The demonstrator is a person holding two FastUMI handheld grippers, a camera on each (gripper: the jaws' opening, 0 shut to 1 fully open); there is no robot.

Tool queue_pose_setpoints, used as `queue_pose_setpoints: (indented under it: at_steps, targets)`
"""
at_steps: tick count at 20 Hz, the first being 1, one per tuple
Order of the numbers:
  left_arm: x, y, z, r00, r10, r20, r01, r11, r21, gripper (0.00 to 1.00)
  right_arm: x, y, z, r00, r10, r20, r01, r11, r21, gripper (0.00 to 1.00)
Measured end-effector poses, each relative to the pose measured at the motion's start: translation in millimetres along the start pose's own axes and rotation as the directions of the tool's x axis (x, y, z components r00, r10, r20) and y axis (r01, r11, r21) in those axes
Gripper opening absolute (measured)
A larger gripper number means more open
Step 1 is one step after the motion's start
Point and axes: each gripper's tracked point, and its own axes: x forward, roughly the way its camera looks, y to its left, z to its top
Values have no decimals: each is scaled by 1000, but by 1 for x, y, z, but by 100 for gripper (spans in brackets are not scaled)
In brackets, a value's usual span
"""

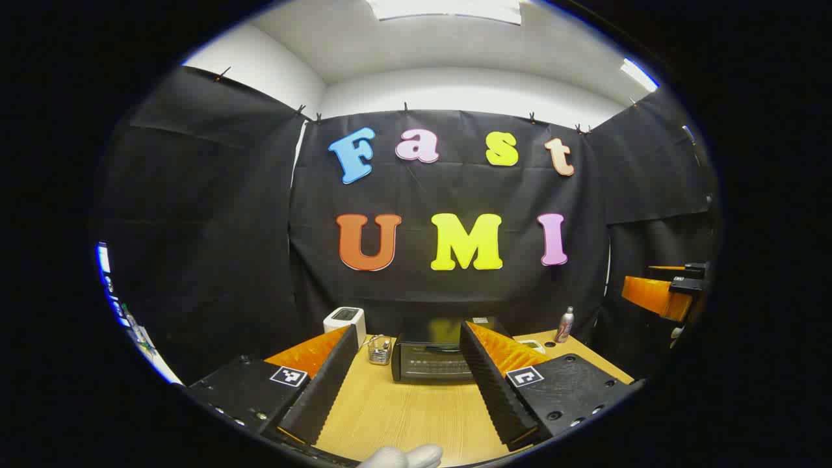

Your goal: Open the electric oven with the left hand, put the food in, and close the electric oven.

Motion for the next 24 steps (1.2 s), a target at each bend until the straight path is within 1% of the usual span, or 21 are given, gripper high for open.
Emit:
queue_pose_setpoints:
  at_steps: [3, 4, 6, 10, 11, 12, 13, 14, 17, 18, 19, 20, 21, 22, 23, 24]
  targets:
    - [3, -4, 3, 1000, -17, 5, 17, 1000, -3, 95, -1, 0, 1, 1000, -9, 11, 10, 1000, -23, 96]
    - [4, -5, 5, 1000, -20, 7, 20, 1000, 1, 95, -3, -2, 2, 1000, -16, 11, 16, 1000, -22, 99]
    - [5, -7, 8, 999, -31, 17, 30, 999, 12, 95, -2, -2, 1, 1000, -18, 11, 18, 1000, -7, 96]
    - [8, -11, 8, 998, -55, 16, 54, 998, 19, 95, -6, -4, 0, 999, -33, 11, 33, 999, 0, 99]
    - [9, -11, 9, 998, -60, 18, 59, 998, 23, 84, -6, -6, -2, 999, -38, 11, 38, 999, -1, 96]
    - [10, -10, 8, 998, -61, 16, 60, 998, 26, 95, -6, -7, -3, 999, -45, 7, 45, 999, -4, 96]
    - [11, -11, 8, 998, -67, 17, 66, 998, 24, 95, -6, -7, -5, 999, -48, 5, 48, 999, -4, 99]
    - [12, -11, 8, 997, -71, 17, 70, 997, 23, 95, -6, -8, -6, 999, -52, 2, 52, 999, -2, 96]
    - [18, -13, 5, 996, -84, 15, 84, 996, 26, 95, -4, -11, -12, 998, -65, -7, 65, 998, 2, 96]
    - [20, -15, 3, 996, -93, 13, 93, 995, 25, 95, -4, -12, -13, 998, -69, -8, 69, 998, 4, 99]
    - [24, -18, 3, 995, -99, 14, 98, 995, 27, 95, -3, -13, -14, 997, -73, -5, 73, 997, 7, 99]
    - [28, -20, 0, 995, -102, 7, 101, 994, 35, 95, -1, -15, -13, 997, -76, -7, 76, 997, 7, 99]
    - [35, -22, -4, 995, -100, 5, 100, 994, 39, 95, 1, -18, -16, 997, -77, -8, 77, 997, 9, 96]
    - [42, -27, -7, 994, -108, 6, 107, 993, 40, 95, 5, -20, -16, 997, -76, -8, 76, 997, 10, 100]
    - [48, -33, -12, 993, -114, 0, 114, 993, 40, 95, 9, -23, -17, 997, -72, -9, 72, 997, 14, 96]
    - [60, -39, -17, 993, -117, -3, 117, 992, 42, 95, 14, -25, -17, 998, -66, -11, 66, 998, 16, 96]
